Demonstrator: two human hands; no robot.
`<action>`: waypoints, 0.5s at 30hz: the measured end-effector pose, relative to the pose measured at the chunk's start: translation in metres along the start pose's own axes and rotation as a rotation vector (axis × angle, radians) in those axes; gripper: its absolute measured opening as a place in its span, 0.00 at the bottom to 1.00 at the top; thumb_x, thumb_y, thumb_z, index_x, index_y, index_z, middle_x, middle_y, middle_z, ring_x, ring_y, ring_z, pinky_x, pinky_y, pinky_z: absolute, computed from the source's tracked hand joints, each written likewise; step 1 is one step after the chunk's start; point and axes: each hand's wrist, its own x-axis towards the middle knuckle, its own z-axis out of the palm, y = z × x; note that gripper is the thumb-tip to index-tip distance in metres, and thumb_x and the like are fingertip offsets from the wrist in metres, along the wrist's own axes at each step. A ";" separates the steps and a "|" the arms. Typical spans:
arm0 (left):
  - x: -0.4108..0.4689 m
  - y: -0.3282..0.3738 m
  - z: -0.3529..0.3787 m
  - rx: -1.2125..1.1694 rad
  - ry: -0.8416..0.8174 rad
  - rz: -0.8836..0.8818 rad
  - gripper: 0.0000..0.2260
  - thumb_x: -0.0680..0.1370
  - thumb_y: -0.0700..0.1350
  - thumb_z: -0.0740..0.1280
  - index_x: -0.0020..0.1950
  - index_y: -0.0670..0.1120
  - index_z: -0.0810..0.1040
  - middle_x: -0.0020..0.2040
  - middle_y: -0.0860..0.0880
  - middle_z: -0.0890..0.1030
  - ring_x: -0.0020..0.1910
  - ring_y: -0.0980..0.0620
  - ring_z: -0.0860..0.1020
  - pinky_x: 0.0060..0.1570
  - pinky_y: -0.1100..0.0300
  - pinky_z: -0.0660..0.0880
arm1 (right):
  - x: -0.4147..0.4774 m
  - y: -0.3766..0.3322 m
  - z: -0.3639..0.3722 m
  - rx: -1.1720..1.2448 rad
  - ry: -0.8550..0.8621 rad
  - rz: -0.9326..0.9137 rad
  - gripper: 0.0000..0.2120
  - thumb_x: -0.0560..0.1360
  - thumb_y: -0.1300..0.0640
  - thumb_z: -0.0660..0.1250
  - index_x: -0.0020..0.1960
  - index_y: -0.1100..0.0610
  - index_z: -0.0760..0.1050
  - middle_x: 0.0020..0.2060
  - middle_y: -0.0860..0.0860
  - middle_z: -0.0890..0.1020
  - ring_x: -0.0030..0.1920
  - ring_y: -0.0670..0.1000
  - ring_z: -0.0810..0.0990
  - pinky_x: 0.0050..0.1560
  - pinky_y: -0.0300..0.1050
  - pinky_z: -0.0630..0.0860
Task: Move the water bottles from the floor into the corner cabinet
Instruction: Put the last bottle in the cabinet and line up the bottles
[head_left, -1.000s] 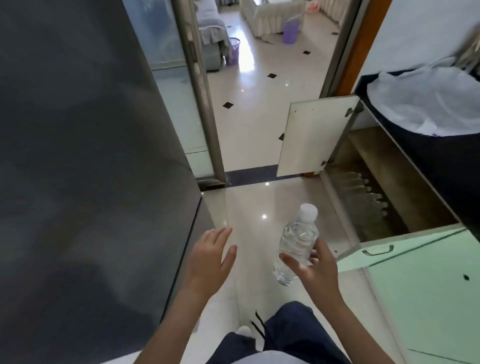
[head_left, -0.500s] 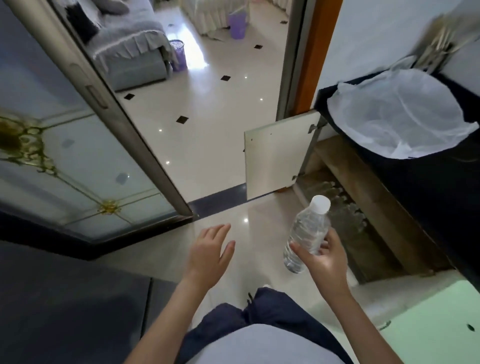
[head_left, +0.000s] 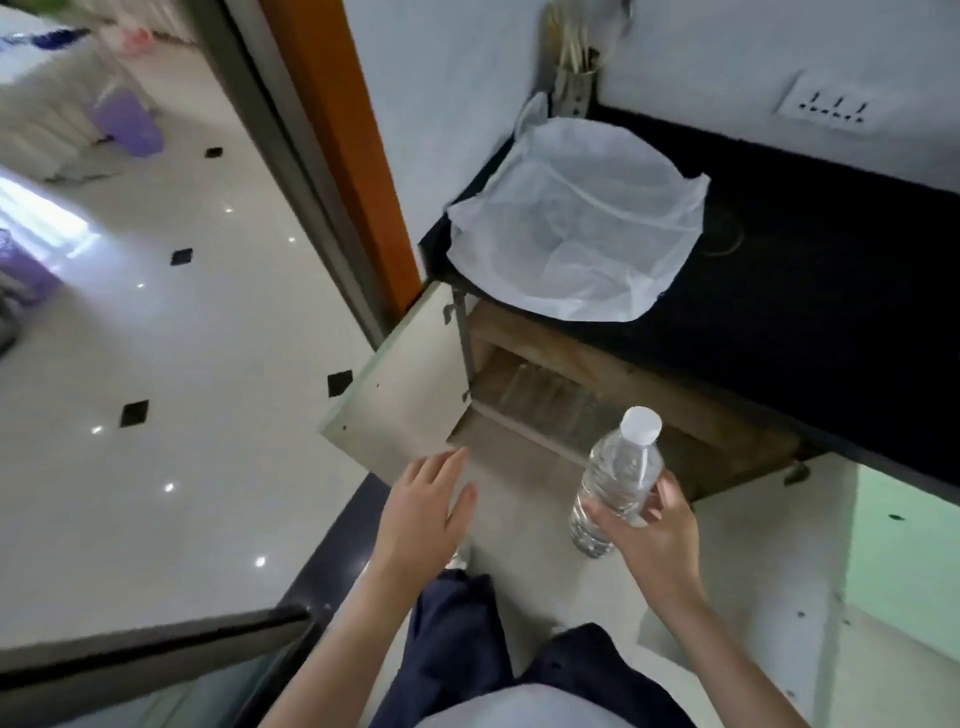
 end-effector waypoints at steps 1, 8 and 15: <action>0.016 -0.007 0.001 0.011 -0.040 0.054 0.26 0.80 0.58 0.51 0.70 0.46 0.73 0.67 0.51 0.77 0.65 0.48 0.73 0.62 0.52 0.73 | 0.001 0.001 0.006 0.004 0.059 0.036 0.21 0.63 0.55 0.82 0.50 0.47 0.75 0.42 0.46 0.83 0.41 0.42 0.80 0.44 0.44 0.77; 0.109 -0.023 0.011 0.032 -0.222 0.297 0.27 0.81 0.58 0.48 0.74 0.47 0.68 0.70 0.53 0.73 0.68 0.51 0.69 0.63 0.56 0.70 | 0.024 0.015 0.041 0.026 0.331 0.193 0.21 0.62 0.56 0.83 0.47 0.49 0.74 0.40 0.49 0.84 0.42 0.52 0.84 0.47 0.56 0.80; 0.200 -0.054 0.125 -0.014 -0.220 0.336 0.27 0.80 0.58 0.49 0.73 0.46 0.69 0.68 0.51 0.75 0.67 0.49 0.70 0.62 0.54 0.71 | 0.106 0.109 0.078 -0.018 0.322 0.249 0.22 0.61 0.53 0.83 0.48 0.46 0.75 0.40 0.45 0.84 0.42 0.44 0.82 0.42 0.44 0.77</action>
